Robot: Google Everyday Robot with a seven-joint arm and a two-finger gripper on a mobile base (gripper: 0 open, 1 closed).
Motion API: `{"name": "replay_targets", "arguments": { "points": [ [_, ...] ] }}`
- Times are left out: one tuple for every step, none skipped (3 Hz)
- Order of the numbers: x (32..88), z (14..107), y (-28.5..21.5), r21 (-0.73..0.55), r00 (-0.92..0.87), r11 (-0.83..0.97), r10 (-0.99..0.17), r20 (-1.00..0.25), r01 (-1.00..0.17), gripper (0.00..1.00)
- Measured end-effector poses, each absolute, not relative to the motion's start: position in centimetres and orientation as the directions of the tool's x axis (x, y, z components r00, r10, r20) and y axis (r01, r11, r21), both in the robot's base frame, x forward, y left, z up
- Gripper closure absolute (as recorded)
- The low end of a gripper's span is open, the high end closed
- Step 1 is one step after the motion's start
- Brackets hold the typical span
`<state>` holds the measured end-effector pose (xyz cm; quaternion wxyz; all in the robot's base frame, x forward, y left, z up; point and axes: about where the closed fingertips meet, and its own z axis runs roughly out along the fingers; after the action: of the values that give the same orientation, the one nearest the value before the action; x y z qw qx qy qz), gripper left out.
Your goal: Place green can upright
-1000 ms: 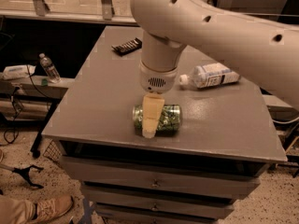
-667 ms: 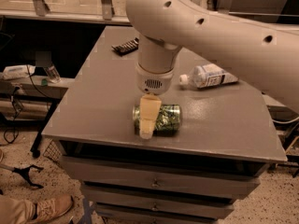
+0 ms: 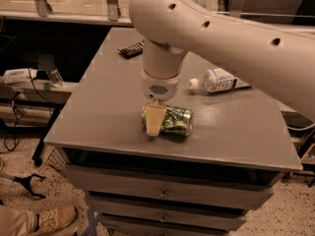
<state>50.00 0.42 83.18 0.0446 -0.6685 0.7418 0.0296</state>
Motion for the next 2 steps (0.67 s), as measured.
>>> {"name": "replay_targets", "arguments": {
  "points": [
    [49.89,83.2,0.56,-0.015,-0.104,0.106,-0.989,-0.107,-0.994,0.64],
    [49.96,83.7,0.72,-0.023,-0.096,0.1,-0.988,-0.118,-0.995,0.89]
  ]
}}
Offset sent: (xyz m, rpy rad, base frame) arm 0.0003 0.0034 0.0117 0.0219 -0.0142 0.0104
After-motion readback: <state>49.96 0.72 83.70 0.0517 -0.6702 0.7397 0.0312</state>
